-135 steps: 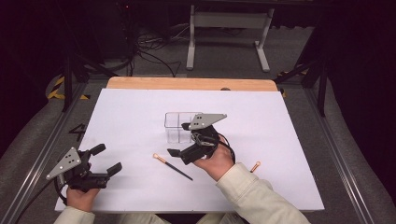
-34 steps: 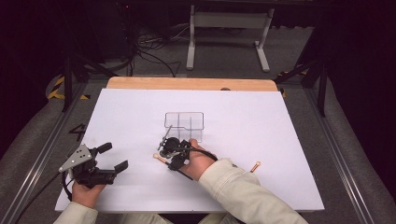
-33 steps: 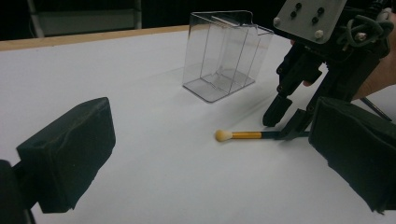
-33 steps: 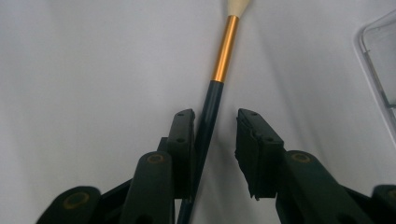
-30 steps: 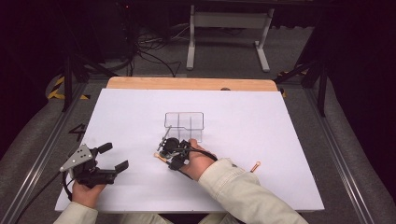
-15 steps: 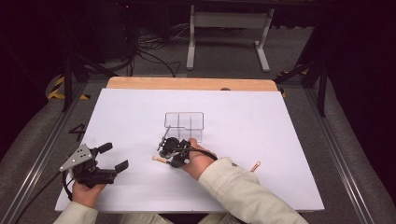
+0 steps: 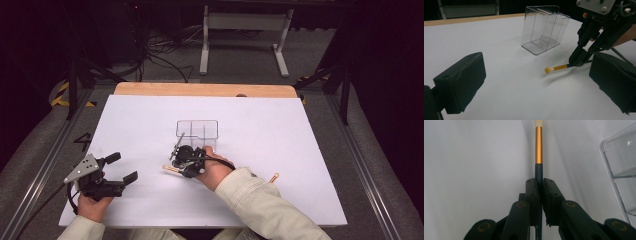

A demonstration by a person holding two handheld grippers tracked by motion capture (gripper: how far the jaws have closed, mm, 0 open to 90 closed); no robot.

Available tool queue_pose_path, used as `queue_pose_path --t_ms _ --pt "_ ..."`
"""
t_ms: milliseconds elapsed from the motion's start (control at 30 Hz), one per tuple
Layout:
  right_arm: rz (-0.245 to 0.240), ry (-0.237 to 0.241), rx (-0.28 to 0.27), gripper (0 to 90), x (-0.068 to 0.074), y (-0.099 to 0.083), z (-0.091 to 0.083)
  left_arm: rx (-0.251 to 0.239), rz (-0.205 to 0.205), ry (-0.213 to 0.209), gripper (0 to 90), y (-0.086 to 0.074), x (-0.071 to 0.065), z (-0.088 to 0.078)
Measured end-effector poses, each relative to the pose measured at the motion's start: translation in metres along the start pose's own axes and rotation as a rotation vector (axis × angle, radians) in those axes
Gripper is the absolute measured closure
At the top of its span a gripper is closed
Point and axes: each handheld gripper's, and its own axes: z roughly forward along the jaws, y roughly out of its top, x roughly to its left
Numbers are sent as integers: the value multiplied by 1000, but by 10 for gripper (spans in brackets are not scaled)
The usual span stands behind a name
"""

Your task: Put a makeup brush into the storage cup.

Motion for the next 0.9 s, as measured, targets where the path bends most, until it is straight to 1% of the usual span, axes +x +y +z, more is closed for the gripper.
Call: queue_pose_path --t_ms 67,133,233,367,500,533,633,700,733,767,900 --pt "-6 -1 -9 832 0 0 -3 0 -2 1 14 0 0 0" --pt "6 5 -10 832 0 0 -6 0 1 0 14 0 0 0" --pt "2 10 -28 832 0 -1 -11 -1 4 0 14 0 0 0" --pt "12 18 -54 832 0 -2 -20 -1 2 0 14 0 0 0" --pt "16 12 -107 832 1 -4 -31 -1 2 1 14 0 0 0" --pt "17 5 -113 832 1 -5 -34 -1 2 2 14 0 0 0" --pt "15 0 -173 832 1 -7 -43 -2 5 2 14 0 0 0" --pt "17 1 -199 832 2 -8 -47 -2 6 2 14 0 0 1" --pt "17 1 -199 832 2 -8 -47 -2 6 2 14 0 0 1" --pt "10 -2 -226 832 3 -9 -51 -2 4 2 14 0 0 1" --pt "8 -16 -272 832 5 -11 -58 -2 3 2 14 0 0 0"
